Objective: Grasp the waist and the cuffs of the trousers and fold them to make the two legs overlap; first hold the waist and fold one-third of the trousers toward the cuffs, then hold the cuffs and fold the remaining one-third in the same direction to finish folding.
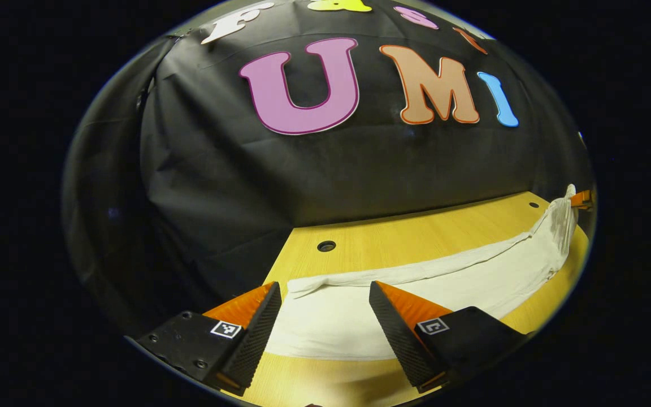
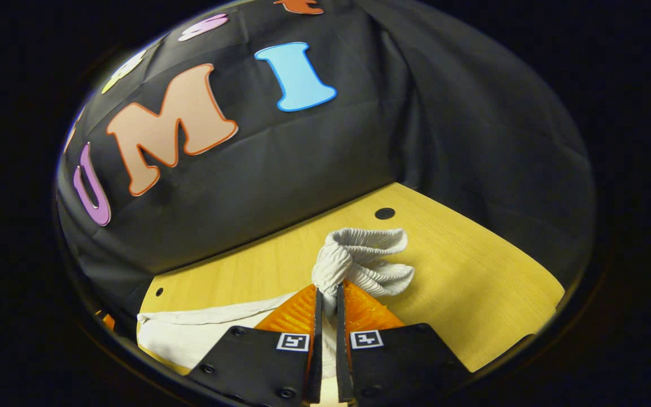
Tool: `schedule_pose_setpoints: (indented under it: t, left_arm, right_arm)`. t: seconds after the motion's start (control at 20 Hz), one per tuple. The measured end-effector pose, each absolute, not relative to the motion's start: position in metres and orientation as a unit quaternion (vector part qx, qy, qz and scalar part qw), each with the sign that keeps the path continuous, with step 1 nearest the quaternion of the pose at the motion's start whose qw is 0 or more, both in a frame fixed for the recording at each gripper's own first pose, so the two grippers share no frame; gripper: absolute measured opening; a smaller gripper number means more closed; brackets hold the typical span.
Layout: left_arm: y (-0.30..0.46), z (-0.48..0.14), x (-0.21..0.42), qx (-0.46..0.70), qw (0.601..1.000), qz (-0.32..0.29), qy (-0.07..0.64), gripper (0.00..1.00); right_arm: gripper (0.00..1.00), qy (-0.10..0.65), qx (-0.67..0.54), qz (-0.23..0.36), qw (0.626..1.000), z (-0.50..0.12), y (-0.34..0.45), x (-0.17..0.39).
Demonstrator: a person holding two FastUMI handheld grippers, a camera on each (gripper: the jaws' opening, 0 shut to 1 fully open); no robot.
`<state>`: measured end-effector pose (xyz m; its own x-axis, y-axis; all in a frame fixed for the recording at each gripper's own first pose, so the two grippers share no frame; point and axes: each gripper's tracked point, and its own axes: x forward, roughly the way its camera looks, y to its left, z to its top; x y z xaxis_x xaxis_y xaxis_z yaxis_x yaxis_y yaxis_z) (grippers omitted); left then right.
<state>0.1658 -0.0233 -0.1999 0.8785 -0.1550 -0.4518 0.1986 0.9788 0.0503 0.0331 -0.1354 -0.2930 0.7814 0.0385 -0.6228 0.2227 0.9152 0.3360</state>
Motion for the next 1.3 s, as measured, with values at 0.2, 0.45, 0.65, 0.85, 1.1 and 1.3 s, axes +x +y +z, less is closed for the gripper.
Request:
schedule_pose_setpoints:
  t: [0.2, 0.45, 0.65, 0.85, 1.1, 1.3]
  left_arm:
    - [0.001, -0.203, 0.167, 0.042, 0.968, -0.085, 0.231, 0.96]
    - [0.029, -0.209, 0.166, 0.034, 0.968, -0.074, 0.235, 0.96]
    - [0.048, -0.213, 0.164, 0.032, 0.968, -0.069, 0.238, 0.96]
    - [0.066, -0.219, 0.161, 0.032, 0.967, -0.064, 0.243, 0.96]
    - [0.084, -0.232, 0.160, 0.029, 0.965, -0.062, 0.253, 0.96]
    - [0.090, -0.247, 0.163, 0.024, 0.962, -0.069, 0.265, 0.96]
  right_arm:
    - [0.12, 0.316, 0.202, -0.024, 0.927, -0.289, -0.135, 0.035]
    - [0.12, 0.305, 0.213, 0.018, 0.928, -0.287, -0.132, 0.029]
    - [0.12, 0.315, 0.204, 0.054, 0.925, -0.295, -0.128, 0.027]
    - [0.12, 0.332, 0.181, 0.101, 0.920, -0.299, -0.128, 0.020]
    - [0.12, 0.363, 0.090, 0.185, 0.909, -0.292, -0.138, 0.009]
    - [0.14, 0.392, -0.017, 0.242, 0.887, -0.291, -0.138, 0.011]
